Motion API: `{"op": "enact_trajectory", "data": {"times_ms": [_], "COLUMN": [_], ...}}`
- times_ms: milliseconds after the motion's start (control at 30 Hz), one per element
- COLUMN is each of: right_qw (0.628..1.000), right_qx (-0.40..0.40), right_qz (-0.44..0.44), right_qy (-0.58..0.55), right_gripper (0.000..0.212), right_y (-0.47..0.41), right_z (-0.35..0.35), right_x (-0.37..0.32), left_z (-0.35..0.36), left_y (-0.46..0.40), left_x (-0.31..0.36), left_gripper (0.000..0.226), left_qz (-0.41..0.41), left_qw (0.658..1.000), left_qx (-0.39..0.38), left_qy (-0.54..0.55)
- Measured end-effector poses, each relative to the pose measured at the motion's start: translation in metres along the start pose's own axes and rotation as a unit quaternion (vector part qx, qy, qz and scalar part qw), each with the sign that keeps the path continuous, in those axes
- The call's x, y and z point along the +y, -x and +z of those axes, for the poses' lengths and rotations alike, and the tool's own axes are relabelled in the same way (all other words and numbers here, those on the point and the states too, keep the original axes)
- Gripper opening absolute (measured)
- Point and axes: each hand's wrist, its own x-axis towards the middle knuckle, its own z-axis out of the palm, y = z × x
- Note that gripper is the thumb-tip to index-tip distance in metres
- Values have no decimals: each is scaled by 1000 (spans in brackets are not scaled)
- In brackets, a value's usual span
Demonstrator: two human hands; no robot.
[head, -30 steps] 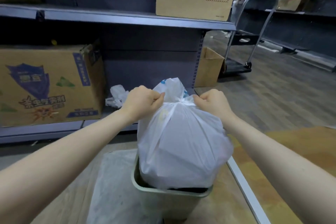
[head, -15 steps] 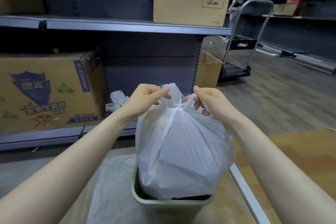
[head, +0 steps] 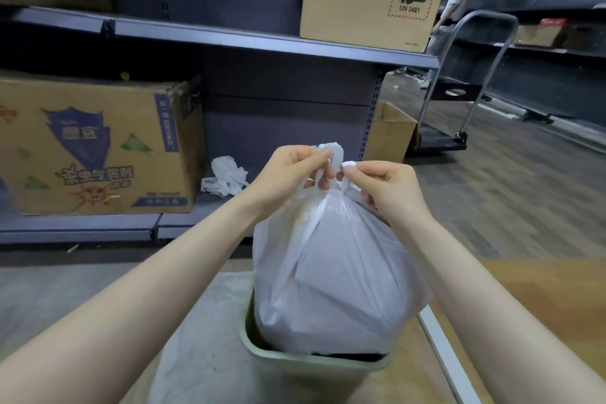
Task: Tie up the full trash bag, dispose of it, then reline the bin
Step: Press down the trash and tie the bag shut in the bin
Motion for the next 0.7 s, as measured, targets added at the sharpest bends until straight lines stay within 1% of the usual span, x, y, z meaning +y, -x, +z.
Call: {"op": "enact_trajectory", "data": {"times_ms": [167, 200, 300, 333, 433, 533, 633, 700], "right_qw": [1000, 1000, 999, 998, 996, 997, 997, 996], "right_qx": [15, 14, 1, -6, -6, 5, 27, 38], "right_qz": [-24, -28, -50, -61, -86, -83, -76, -78], "right_qy": [0, 1, 0, 6, 23, -8, -19, -27], "right_gripper": [16, 17, 20, 21, 22, 21, 34, 44], "right_y": [3, 3, 3, 4, 6, 8, 5, 5], "right_z": [6, 7, 10, 10, 13, 13, 14, 16], "right_x": [-4, -4, -1, 0, 1, -1, 2, 4], "left_z": [-1, -2, -1, 0, 1, 2, 4, 5], "left_y": [2, 3, 5, 6, 5, 5, 5, 6], "left_x": [1, 0, -6, -9, -13, -14, -14, -13], "left_gripper": [62, 59, 25, 20, 16, 17, 16, 21], "left_qz": [-33, -28, 23, 37, 38, 48, 73, 87], "left_qw": [998, 997, 1000, 999, 999, 998, 997, 996], "left_qx": [-30, -31, -9, 2, 26, 33, 32, 36], "left_qy": [54, 57, 15, 0, 12, 5, 2, -8]}}
